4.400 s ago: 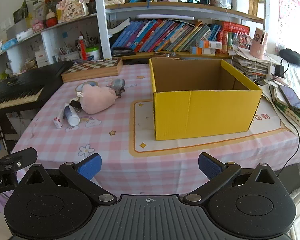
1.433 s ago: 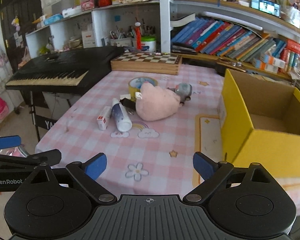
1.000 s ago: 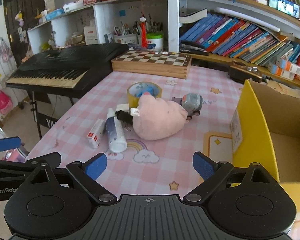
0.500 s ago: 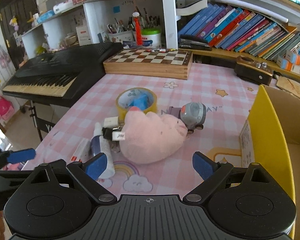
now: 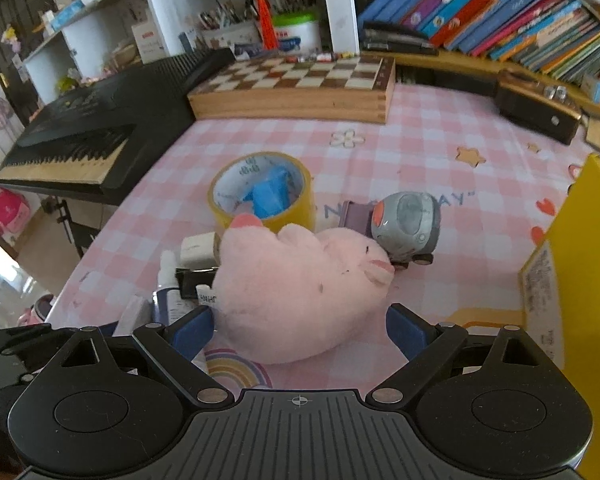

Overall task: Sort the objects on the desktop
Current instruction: 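Grasp the pink plush pig with right tool while left tool grasps small white box, then lift the pink pig with the right tool and carry it toward the yellow box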

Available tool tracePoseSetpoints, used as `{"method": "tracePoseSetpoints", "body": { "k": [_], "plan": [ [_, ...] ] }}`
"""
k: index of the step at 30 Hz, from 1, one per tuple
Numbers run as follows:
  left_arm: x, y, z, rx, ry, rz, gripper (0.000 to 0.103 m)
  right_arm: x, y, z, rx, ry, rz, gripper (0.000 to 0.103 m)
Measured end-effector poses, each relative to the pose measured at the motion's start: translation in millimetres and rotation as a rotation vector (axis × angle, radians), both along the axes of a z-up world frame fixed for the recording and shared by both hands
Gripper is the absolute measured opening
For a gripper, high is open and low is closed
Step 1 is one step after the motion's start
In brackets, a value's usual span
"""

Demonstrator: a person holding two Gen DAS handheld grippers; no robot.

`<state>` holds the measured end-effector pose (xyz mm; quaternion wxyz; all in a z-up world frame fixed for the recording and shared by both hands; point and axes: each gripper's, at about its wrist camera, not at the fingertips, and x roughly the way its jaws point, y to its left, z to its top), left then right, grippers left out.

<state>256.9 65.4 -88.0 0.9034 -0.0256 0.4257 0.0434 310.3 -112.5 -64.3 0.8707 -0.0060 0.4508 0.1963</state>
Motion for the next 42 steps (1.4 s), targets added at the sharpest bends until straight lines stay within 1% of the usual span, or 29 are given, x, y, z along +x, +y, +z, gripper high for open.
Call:
{"method": "tracePoseSetpoints", "body": {
  "k": [1, 6, 12, 14, 15, 16, 19, 21, 26, 36, 42],
  "plan": [
    [0.8, 0.4, -0.2, -0.001, -0.003, -0.001, 0.014, 1.2, 1.3, -1.3, 0.003, 0.002, 0.000, 0.095],
    [2.3, 4.5, 0.4, -0.021, -0.009, 0.008, 0.013, 9.5, 9.6, -8.4, -0.013, -0.010, -0.004, 0.098],
    [-7.7, 9.9, 7.3, -0.042, -0.029, 0.031, 0.013, 19.3, 13.3, -18.8, -0.016, -0.040, -0.023, 0.099],
    [-11.9, 11.6, 11.2, -0.049, -0.039, 0.037, 0.013, 20.4, 11.6, -19.3, -0.001, -0.049, -0.033, 0.098],
    [-13.7, 12.2, 12.9, -0.052, -0.045, 0.039, 0.013, 18.3, 9.7, -16.8, 0.008, -0.065, -0.038, 0.092],
    [-16.3, 12.7, 15.9, -0.056, -0.053, 0.040, 0.013, 15.6, 8.7, -13.4, 0.012, -0.078, -0.039, 0.088],
    [-24.2, 13.5, 23.7, -0.065, -0.076, 0.040, 0.013, 4.4, 3.6, -0.8, 0.026, -0.121, -0.043, 0.085],
    [-30.0, 12.8, 28.9, -0.070, -0.090, 0.035, 0.013, -4.0, -1.6, 7.4, 0.040, -0.131, -0.044, 0.085],
    [-46.0, 10.1, 41.6, -0.081, -0.127, 0.022, 0.013, -23.9, -12.3, 20.7, 0.061, -0.113, -0.054, 0.085],
    [-84.3, 4.4, 67.7, -0.110, -0.198, -0.020, 0.013, -75.6, -24.5, 53.2, 0.092, -0.170, -0.033, 0.085],
    [-108.8, -0.4, 81.5, -0.131, -0.233, -0.054, 0.013, -108.7, -31.1, 66.7, 0.100, -0.188, -0.023, 0.086]
  ]
}}
